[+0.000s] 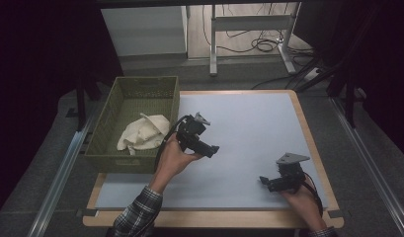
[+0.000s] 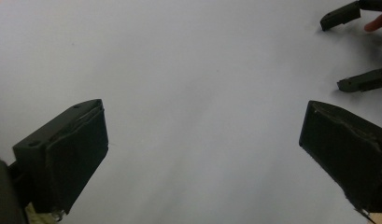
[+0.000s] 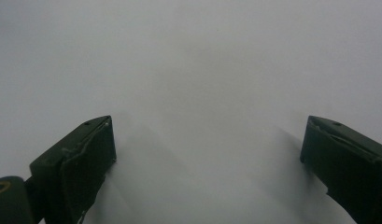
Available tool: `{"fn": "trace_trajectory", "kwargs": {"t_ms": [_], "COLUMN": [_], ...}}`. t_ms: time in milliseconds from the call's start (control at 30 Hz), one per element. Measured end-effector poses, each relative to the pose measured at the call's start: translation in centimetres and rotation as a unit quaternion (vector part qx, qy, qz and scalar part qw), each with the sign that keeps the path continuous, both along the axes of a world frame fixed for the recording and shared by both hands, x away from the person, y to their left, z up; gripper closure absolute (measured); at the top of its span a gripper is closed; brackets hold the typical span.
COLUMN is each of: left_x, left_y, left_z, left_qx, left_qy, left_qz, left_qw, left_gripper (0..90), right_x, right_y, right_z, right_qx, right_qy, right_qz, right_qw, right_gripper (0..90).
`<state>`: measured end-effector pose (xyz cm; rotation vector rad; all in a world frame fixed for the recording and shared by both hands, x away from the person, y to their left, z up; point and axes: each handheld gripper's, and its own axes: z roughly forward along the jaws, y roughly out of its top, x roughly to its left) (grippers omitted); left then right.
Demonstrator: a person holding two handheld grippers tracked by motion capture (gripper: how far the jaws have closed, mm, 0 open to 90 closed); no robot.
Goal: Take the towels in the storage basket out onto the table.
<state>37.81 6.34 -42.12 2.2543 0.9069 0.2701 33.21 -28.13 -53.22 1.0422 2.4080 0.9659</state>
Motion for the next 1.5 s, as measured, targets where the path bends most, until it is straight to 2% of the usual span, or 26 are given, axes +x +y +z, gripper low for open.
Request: {"fn": "trace_trajectory", "kwargs": {"t_ms": [200, 300, 333, 567, 633, 767, 933, 1033, 1067, 1100, 1133, 1167, 1233, 1300, 1367, 1433, 1500], "left_x": [1.3, 1.7, 2.2, 3.3, 3.9, 4.4, 5.1, 5.3, 5.5, 5.5, 5.7, 5.7, 5.9, 6.2, 6.2, 6.5, 6.6], "left_y": [1.7, 2.4, 3.1, 5.1, 6.2, 7.3, 10.0, 11.0, 11.9, 11.9, 12.7, 12.7, 13.8, 14.8, 15.1, 16.2, 16.6], "left_z": [1.6, 2.0, 2.3, 2.6, 2.7, 2.9, 3.1, 3.1, 2.9, 2.9, 2.6, 2.6, 2.0, 1.2, 0.9, -0.1, -0.4], "left_qx": [0.013, 0.013, 0.011, 0.006, 0.0, 0.004, 0.005, 0.004, 0.007, 0.007, 0.009, 0.009, 0.014, 0.028, 0.032, 0.037, 0.04], "left_qy": [-0.014, -0.014, -0.012, -0.01, -0.01, -0.012, -0.011, -0.011, -0.012, -0.012, -0.009, -0.009, -0.003, 0.003, 0.005, 0.017, 0.02], "left_qz": [0.022, 0.03, 0.034, 0.056, 0.067, 0.079, 0.101, 0.11, 0.116, 0.116, 0.126, 0.126, 0.138, 0.15, 0.153, 0.167, 0.17], "left_qw": [0.9996, 0.9994, 0.9993, 0.9983, 0.9977, 0.9968, 0.9948, 0.9939, 0.9932, 0.9932, 0.9919, 0.9919, 0.9904, 0.9883, 0.9877, 0.985, 0.9845], "left_gripper": [1.9, 1.9, 2.1, 2.0, 2.1, 2.1, 2.3, 3.1, 4.2, 4.5, 4.7, 5.1, 5.7, 7.3, 9.3, 11.1, 13.5], "right_x": [0.0, 0.0, 0.0, 0.0, 0.0, 0.0, 0.0, 0.0, 0.0, 0.0, 0.0, 0.0, 0.0, 0.0, 0.0, 0.0, 0.0], "right_y": [0.0, 0.0, 0.0, 0.0, 0.0, 0.0, 0.0, 0.0, 0.0, 0.0, 0.0, 0.0, 0.0, 0.0, 0.0, 0.0, 0.0], "right_z": [0.0, 0.0, 0.0, 0.0, 0.0, 0.0, 0.0, 0.0, 0.0, 0.0, 0.0, 0.0, 0.0, 0.0, 0.0, 0.0, 0.0], "right_qx": [0.001, 0.001, 0.002, 0.001, 0.001, 0.001, 0.001, 0.001, 0.001, 0.001, 0.001, 0.001, 0.001, 0.001, 0.001, 0.001, 0.001], "right_qy": [0.0, 0.0, 0.0, -0.001, 0.0, 0.0, 0.0, 0.0, 0.0, 0.0, 0.0, 0.0, 0.0, 0.0, 0.0, 0.0, 0.0], "right_qz": [0.0, 0.0, -0.001, 0.0, 0.0, 0.0, 0.0, -0.001, 0.0, 0.0, 0.0, 0.0, 0.0, 0.0, 0.0, 0.0, 0.0], "right_qw": [1.0, 1.0, 1.0, 1.0, 1.0, 1.0, 1.0, 1.0, 1.0, 1.0, 1.0, 1.0, 1.0, 1.0, 1.0, 1.0, 1.0], "right_gripper": [3.3, 3.3, 3.3, 3.3, 3.3, 3.3, 3.3, 3.3, 3.3, 3.3, 3.3, 3.3, 3.3, 3.3, 3.3, 3.3, 3.3]}}
